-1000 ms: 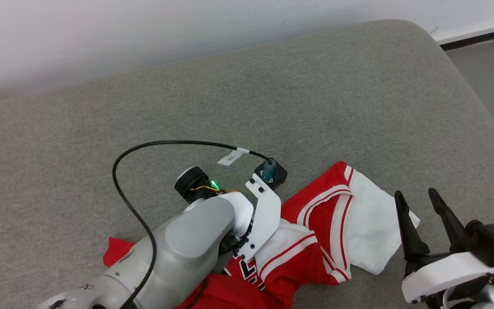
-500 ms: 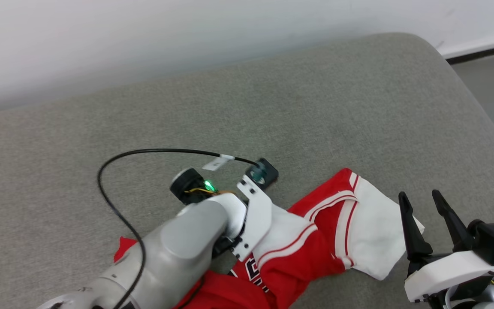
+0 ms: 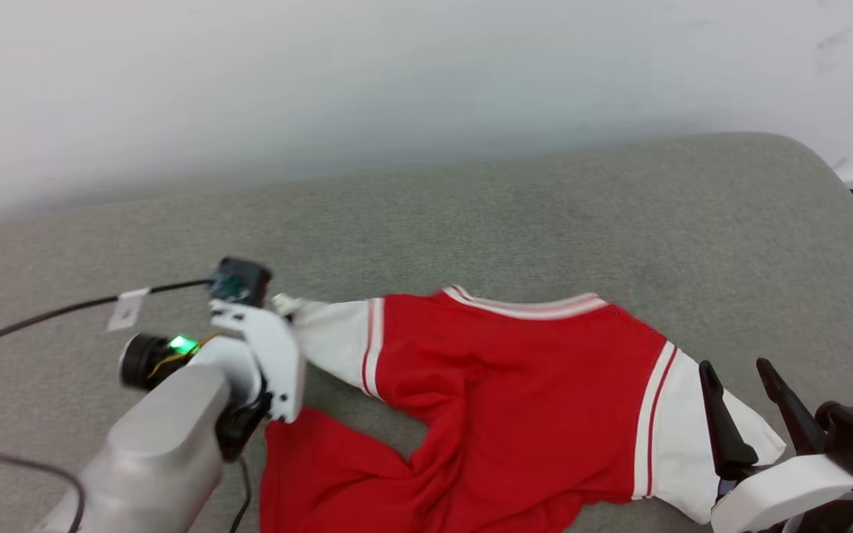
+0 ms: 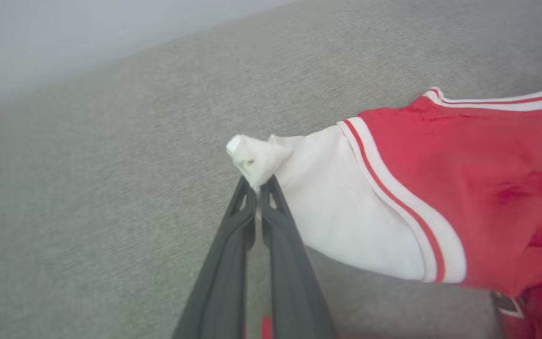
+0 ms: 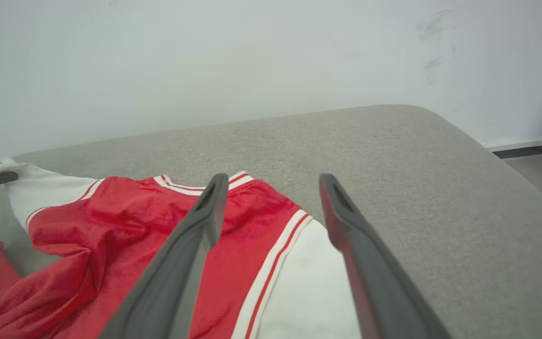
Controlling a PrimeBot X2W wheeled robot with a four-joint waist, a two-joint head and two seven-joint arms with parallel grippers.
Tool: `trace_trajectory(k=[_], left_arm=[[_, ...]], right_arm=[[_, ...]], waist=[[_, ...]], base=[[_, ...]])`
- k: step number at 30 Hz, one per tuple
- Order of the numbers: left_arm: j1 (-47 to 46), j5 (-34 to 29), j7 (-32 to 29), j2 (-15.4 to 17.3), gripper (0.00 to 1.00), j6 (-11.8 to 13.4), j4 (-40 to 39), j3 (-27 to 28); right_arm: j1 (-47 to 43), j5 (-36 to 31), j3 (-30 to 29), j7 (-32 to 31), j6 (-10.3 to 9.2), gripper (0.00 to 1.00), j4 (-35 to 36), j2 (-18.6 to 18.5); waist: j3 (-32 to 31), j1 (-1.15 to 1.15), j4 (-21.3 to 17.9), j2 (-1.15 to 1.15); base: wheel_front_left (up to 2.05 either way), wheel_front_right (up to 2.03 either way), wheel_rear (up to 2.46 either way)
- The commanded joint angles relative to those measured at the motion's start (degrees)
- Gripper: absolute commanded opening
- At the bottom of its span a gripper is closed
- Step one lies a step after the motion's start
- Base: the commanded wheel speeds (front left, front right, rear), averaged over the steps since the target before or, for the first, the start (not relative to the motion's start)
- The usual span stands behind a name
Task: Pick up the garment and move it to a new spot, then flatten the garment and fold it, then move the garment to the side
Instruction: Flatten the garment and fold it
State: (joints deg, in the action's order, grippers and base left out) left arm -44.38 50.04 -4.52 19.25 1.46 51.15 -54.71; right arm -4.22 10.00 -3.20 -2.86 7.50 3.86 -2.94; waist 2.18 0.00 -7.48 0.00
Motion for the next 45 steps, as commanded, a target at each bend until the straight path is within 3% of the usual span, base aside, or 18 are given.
trace_trajectory(k=[1,6,10,11,12,13,24,29,34,45], left_arm=[[2.4,1.2,0.8,0.9,0.00,1.0,-0.3,1.0],[10.3,6.1,2.6,4.8,0.00,4.6,-1.6,5.5],[16.6,9.6,3.5,6.1,0.00,6.7,-3.8,8.0],[17.8,10.0,3.7,6.2,0.04,7.2,-4.5,8.1],[18.8,10.2,3.9,6.2,0.43,7.5,-5.1,8.1],[19.7,10.4,4.3,6.1,1.00,7.8,-6.0,8.2],[23.2,6.3,17.9,6.8,1.00,13.4,-17.3,10.7],[26.3,1.3,19.7,6.8,1.00,15.4,-25.7,13.2],[31.5,-6.4,19.7,5.4,1.00,17.3,-36.4,19.9],[39.4,-17.4,19.7,2.8,1.00,17.5,-47.6,29.1]], right_arm=[[-0.9,-0.4,-0.2,-0.2,-0.02,1.00,0.4,0.1],[-1.6,-0.4,-0.6,-1.0,-0.02,1.00,0.8,0.1],[-1.9,-0.6,-0.9,-1.5,-0.02,1.00,1.0,0.1],[-2.0,-0.6,-1.0,-1.7,-0.02,1.00,1.1,0.1],[-2.1,-0.7,-1.2,-1.6,-0.02,1.00,1.1,0.1],[-2.1,-0.7,-1.3,-1.8,-0.02,1.00,1.1,0.1],[-2.3,-1.3,-1.9,-2.4,-0.02,1.00,0.9,0.0],[-2.5,-1.2,-2.5,-2.5,-0.02,1.00,0.4,-0.7],[-2.5,-0.8,-4.3,-3.5,-0.02,1.00,-0.8,-1.2],[0.8,3.9,-13.9,-18.5,-0.02,1.00,-10.2,-4.5]], waist=[[-0.8,0.00,1.3,0.00],[-1.1,0.00,2.5,0.00],[-1.5,0.00,2.9,0.00],[-1.6,0.00,3.1,0.00],[-1.8,0.00,3.3,0.00],[-2.1,0.00,3.5,0.00],[-4.3,0.00,4.7,0.00],[-5.0,0.00,5.3,0.00],[-5.7,0.00,6.0,0.00],[-5.6,0.00,8.4,0.00]], base=[[0.00,0.00,0.00],[0.00,0.00,0.00],[0.00,0.00,0.00],[0.00,0.00,0.00],[0.00,0.00,0.00],[0.00,0.00,0.00],[0.00,0.00,0.00],[0.00,0.00,0.00],[0.00,0.00,0.00],[0.00,0.00,0.00]])
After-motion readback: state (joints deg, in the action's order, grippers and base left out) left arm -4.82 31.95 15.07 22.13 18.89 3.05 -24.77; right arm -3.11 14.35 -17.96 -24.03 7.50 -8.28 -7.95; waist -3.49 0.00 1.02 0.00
